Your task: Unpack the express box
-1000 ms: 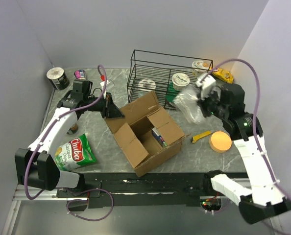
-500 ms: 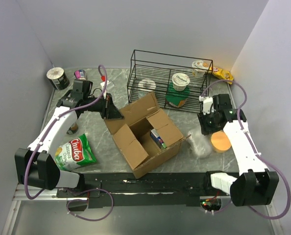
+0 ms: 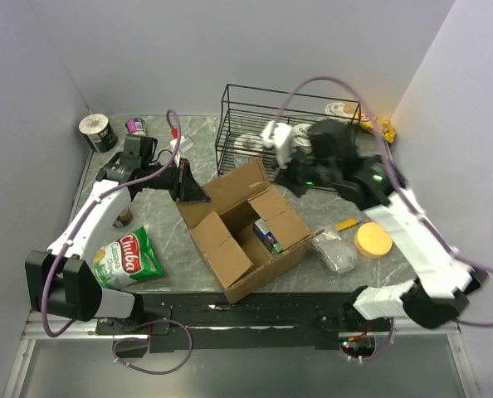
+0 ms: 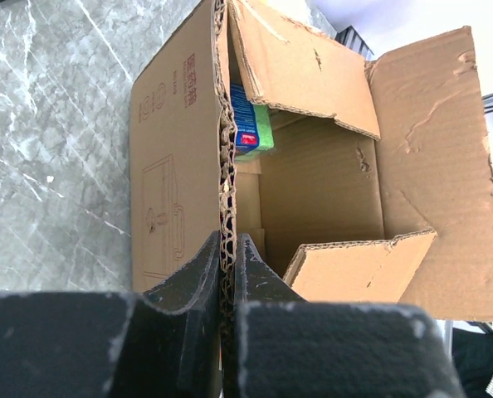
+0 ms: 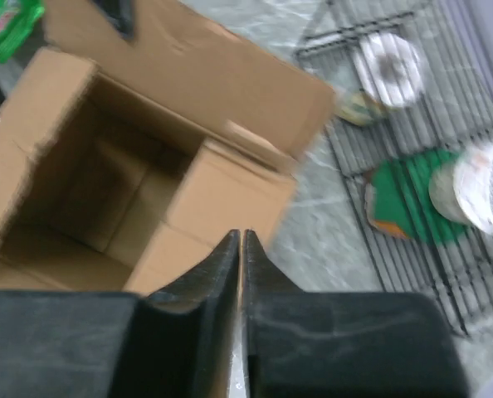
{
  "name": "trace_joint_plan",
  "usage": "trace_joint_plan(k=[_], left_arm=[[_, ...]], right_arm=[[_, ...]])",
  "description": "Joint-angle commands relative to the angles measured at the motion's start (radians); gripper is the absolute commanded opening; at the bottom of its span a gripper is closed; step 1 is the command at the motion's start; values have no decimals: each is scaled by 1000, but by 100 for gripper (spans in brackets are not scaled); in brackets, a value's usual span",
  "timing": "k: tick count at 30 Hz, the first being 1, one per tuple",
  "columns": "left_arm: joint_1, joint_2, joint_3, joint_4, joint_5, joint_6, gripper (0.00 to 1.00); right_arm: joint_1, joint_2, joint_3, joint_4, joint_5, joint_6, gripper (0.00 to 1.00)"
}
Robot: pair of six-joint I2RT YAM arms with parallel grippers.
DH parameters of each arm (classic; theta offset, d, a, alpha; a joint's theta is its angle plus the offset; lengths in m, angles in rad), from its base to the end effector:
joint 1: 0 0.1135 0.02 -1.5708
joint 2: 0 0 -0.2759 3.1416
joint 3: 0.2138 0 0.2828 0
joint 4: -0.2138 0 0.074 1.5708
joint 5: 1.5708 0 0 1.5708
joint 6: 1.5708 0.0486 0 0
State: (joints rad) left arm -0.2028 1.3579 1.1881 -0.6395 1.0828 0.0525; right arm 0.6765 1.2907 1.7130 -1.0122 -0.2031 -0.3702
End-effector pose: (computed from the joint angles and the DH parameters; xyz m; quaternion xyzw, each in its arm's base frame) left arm 0.2960 -0.1047 0.3256 0.2912 0.7648 -0.5010 0.2816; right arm 0.2062 0.1781 0.4790 -0.4800 0.7363 0.1599 0.4495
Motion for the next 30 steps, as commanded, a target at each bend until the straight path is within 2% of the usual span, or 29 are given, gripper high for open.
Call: trace_joint_plan(k=[1,4,7,12,17,22,26,30], left_arm=[[0,-6,4,73,57,-86,1],[0,-9,-1,89,54,-106,1],[0,-16,-5,86,49,-108,1],[2,-36,-28,90,45,-109,1],[2,-36,-30,86,54,-102,1],[2,-22,-31,81,61,-85,1],[2,-17,-27,66,72,-63,1],[0,7,1,-6,88,45,1]], right_arm=[[118,163,0,6,30,69,2],[169,249,7,-19,16,111,0],[234,271,-32,26,27,117,0],[244,315,-35,-2,31,122,0],[235,280,-148,10,255,122,0],[154,230,-145,26,404,45,0],[112,225,-73,38,470,-22,0],[104,206,-59,41,490,-61,0]])
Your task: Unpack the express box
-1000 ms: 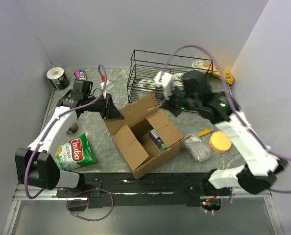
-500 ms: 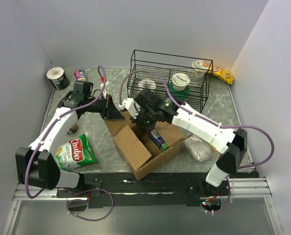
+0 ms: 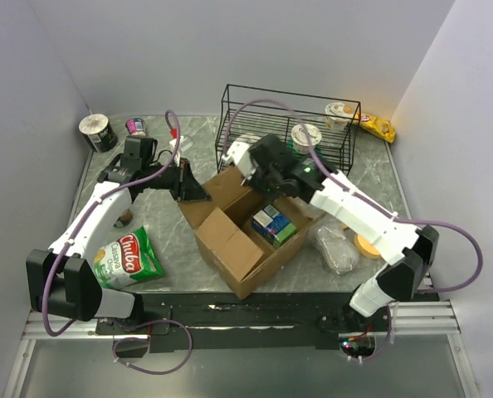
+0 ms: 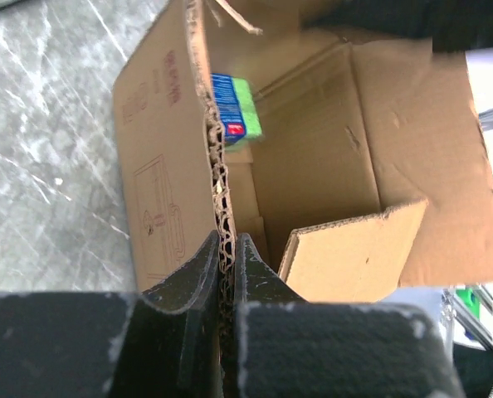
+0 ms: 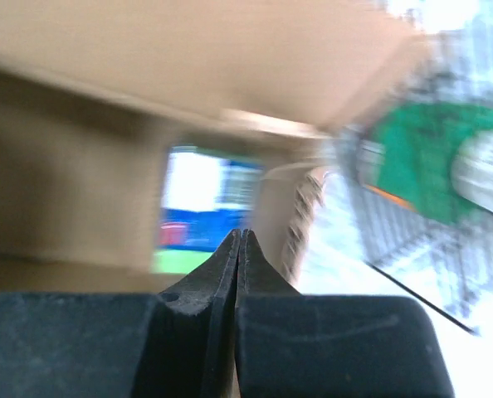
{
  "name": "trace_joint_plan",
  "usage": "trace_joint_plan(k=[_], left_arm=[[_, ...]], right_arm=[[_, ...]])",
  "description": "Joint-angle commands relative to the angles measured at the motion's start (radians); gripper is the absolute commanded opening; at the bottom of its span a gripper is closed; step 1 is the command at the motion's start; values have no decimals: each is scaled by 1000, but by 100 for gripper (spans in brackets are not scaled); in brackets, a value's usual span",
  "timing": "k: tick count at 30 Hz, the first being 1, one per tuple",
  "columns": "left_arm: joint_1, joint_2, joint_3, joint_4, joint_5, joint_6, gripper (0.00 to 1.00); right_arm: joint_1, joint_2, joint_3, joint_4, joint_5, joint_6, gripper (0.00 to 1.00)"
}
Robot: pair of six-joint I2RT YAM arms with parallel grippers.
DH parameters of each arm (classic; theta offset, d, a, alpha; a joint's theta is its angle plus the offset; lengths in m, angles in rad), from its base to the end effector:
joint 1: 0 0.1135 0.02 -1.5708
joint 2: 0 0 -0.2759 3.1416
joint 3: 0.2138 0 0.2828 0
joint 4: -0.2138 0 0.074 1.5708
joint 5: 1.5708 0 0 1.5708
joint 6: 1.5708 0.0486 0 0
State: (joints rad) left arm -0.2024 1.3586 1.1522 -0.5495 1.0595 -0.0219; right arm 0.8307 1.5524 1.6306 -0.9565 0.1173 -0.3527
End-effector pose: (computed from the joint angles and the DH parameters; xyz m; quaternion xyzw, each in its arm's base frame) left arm 0.3009 -0.1050 0.3182 0.2708 0.7710 -0.4993 0.2879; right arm 0.2495 0.2648 0.3767 -0.5073 0.7905 0.0266 0.3422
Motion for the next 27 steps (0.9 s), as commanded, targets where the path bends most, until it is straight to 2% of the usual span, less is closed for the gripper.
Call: trace_joint_plan(k=[1,7,10,14,16,18,22,25,27], left_arm=[[0,13,52,-136,128,143,1],[-3,42,98,-283,142,327,1],[-2,-2,92,-264,157,356,1],[-3,-96,50,-115,162,286,1],[-5,-113,44,-95,157,281,1],[-8,-148,43,-55,133,267,1],[-12,-216,41,3,77,234,1],[-14,-236,63,-23,62,249,1],[-17,-233,81,-49,57,278,1]], right_arm=[[-48,-60,9,-10,168,-83,0],[-83,-90,-142,28,142,-85,0],[-154,-120,-241,42,75,-63,0],[-185,-178,-328,13,-189,39,0],[-185,-192,-353,10,-337,64,0],[-183,-222,-371,19,-360,75,0],[-182,-322,-313,123,-256,31,0],[-148,-440,-299,261,-286,-57,2],[-121,-472,-327,314,-358,-139,3]])
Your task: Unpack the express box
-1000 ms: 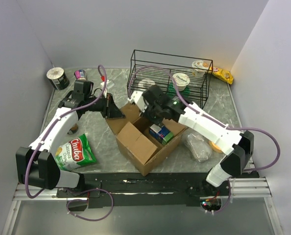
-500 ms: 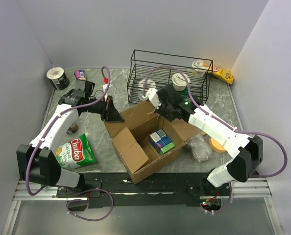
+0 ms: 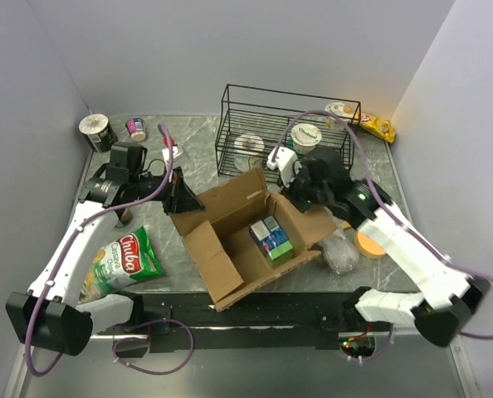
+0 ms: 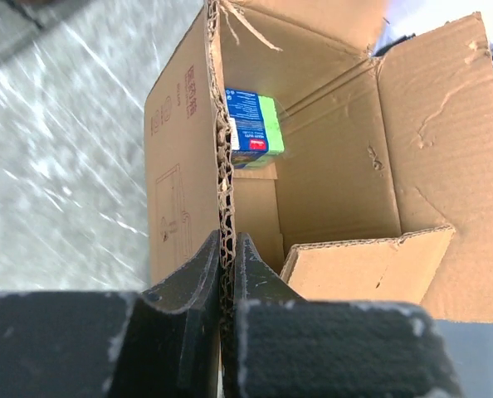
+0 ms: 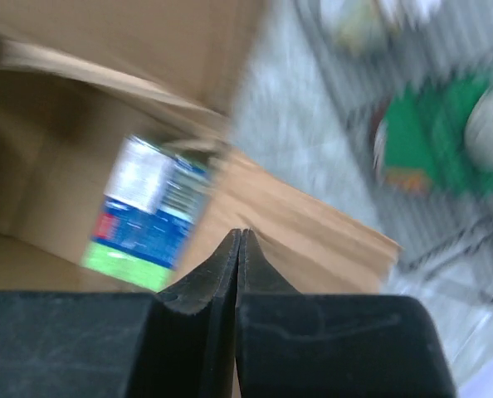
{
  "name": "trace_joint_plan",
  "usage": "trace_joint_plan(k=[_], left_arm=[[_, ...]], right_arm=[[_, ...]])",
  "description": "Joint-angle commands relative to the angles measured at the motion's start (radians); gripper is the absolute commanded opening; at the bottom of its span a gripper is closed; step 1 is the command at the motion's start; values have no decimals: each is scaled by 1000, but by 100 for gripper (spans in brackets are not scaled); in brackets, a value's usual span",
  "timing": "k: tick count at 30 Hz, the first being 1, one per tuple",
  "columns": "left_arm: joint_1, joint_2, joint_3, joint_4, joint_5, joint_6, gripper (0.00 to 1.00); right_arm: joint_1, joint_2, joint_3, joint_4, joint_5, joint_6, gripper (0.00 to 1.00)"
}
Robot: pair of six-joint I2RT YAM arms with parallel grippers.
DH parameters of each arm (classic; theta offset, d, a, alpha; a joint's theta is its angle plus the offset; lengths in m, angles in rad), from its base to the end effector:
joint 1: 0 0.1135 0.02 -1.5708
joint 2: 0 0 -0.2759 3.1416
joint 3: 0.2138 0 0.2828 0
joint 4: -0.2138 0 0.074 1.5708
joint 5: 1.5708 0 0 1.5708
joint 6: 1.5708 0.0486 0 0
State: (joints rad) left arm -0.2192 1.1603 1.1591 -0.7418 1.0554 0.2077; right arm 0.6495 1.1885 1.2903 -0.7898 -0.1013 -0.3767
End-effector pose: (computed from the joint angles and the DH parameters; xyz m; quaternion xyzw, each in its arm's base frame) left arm 0.2431 -0.0975 0.3599 0.3655 0.7302 -0.4630 0.3448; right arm 0.2204 0.1735 0.3796 -0.4621 0.7761 0.1034 0.4165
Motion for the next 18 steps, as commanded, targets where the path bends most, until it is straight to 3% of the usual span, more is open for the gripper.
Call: trace_joint_plan(k=[1,6,9,12,16,18], left_arm=[[-2,-33,88,139,57,51,1],[-6,-17,88,162,61,30,1],[-9,4,96,151,63,25,1],[-12,15,94,153,61,29,1],[-20,30,80,214,23,-51,1],[-23,33,74,263,-27,-97,1]], right_arm=[[94,-130,-5,155,-176,-181,4],[217,-139,-143,162,-245,-373,4],[228,-67,-125,106,-230,-448,4],[226,17,-89,18,-212,-540,12],[231,162,-14,-12,-121,-429,26],[243,216,47,-49,-54,-355,27]])
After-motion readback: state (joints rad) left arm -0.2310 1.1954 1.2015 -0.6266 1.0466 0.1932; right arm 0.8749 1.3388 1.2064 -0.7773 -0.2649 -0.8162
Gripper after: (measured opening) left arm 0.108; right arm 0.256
